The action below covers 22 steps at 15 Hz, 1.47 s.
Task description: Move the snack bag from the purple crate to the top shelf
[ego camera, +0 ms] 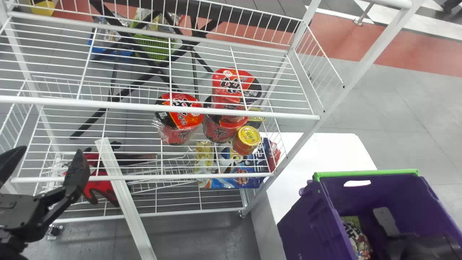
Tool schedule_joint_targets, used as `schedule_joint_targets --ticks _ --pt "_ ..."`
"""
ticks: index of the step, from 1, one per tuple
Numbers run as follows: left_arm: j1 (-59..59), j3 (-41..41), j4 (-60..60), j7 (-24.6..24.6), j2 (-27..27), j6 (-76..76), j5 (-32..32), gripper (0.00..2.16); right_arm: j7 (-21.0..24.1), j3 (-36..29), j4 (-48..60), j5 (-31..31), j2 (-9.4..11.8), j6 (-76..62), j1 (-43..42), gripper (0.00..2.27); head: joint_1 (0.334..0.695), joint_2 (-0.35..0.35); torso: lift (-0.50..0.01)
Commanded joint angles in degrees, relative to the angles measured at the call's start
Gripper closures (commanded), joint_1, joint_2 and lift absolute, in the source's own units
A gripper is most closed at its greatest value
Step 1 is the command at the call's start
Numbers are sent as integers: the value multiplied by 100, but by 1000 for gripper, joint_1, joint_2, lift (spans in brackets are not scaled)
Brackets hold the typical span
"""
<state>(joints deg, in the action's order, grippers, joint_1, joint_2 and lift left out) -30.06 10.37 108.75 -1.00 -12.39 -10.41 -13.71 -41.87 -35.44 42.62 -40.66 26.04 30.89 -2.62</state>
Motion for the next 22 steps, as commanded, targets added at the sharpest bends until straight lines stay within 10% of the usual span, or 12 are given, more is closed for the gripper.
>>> schedule_joint_targets --ticks 1,8,12,22 --pt "0 0 -3 3 -9 0 0 63 39 2 -87 14 7 1 -28 70 695 -350 -453" --pt "0 9 -38 21 -18 0 0 63 4 20 -474 5 77 -351 -46 502 695 -350 -453" --pt "-35 9 -47 21 -18 0 0 63 -198 20 -562 199 103 -579 -37 1636 695 -350 -453" --pt "-79 53 15 -14 -18 18 105 63 -743 -147 211 665 51 -650 649 1828 695 -350 -453"
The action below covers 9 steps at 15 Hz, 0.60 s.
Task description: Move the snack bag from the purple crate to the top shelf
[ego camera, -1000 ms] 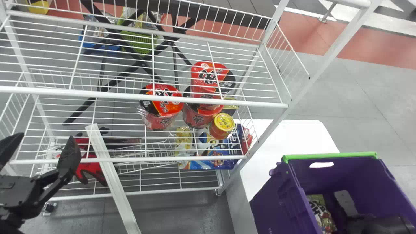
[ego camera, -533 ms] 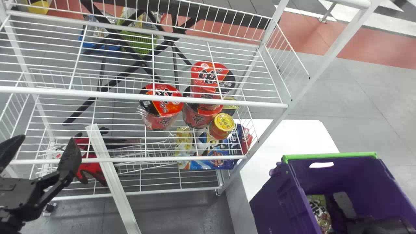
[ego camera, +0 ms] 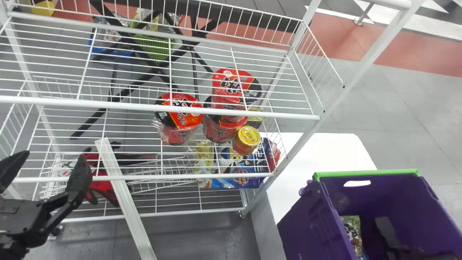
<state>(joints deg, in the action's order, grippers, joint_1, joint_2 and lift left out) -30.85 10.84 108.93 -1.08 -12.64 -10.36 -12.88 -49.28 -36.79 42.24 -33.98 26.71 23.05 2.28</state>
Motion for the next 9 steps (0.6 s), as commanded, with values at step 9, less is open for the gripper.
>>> schedule_joint_targets --ticks 9 --pt "26 120 -3 -103 51 153 242 63 -346 -777 2833 5 -1265 46 1398 1831 695 -350 -423"
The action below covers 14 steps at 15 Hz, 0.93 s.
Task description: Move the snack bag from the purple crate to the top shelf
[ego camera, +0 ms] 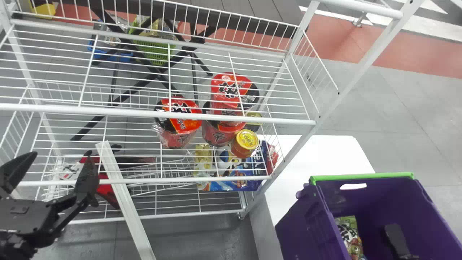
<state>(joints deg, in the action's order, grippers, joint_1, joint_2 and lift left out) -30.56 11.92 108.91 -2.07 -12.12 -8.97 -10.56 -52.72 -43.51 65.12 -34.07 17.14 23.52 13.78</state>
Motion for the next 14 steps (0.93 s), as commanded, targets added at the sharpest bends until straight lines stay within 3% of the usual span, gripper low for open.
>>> schedule_joint_targets --ticks 1,4,14 --pt "6 21 7 -12 8 32 63 63 -37 -175 967 76 -519 0 450 1831 695 -350 -419" --pt "-2 21 7 -21 8 67 107 63 -160 -316 1705 357 -844 0 899 1831 695 -350 -407" --pt "-55 39 -2 -109 8 120 160 63 -204 -632 2602 1007 -1239 -317 1558 1831 695 -350 -367"
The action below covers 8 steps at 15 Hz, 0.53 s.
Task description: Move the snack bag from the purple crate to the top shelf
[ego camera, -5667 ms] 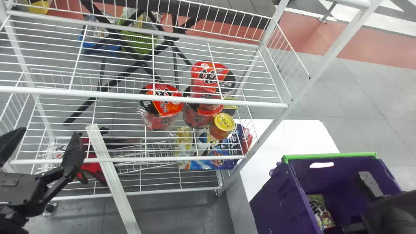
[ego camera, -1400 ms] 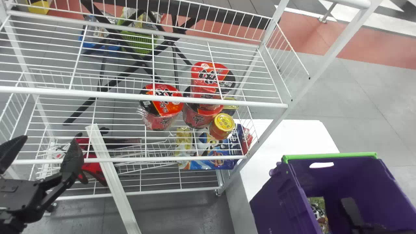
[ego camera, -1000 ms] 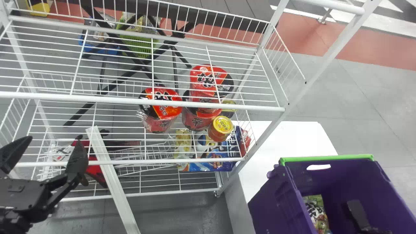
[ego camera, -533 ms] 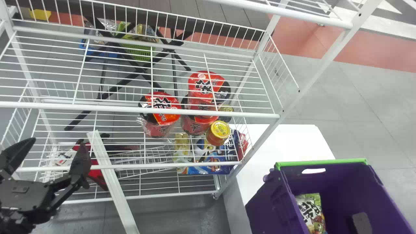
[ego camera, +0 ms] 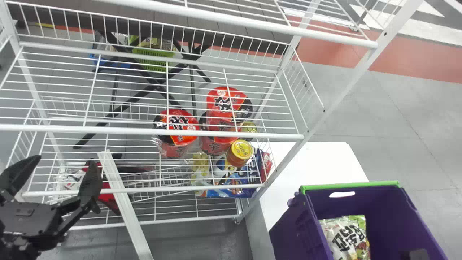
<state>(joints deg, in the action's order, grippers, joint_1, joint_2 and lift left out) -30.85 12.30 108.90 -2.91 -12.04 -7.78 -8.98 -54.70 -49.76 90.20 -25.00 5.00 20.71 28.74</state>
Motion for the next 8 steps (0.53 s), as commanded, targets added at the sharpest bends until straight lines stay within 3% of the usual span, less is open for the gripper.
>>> schedule_joint_targets --ticks 1,8 --pt "-62 0 0 -35 0 -17 2 63 -6 -25 129 136 -34 -88 70 1831 695 -350 -363" --pt "-158 0 9 -175 18 -52 107 63 -94 -95 665 435 -183 -194 211 1831 695 -350 -336"
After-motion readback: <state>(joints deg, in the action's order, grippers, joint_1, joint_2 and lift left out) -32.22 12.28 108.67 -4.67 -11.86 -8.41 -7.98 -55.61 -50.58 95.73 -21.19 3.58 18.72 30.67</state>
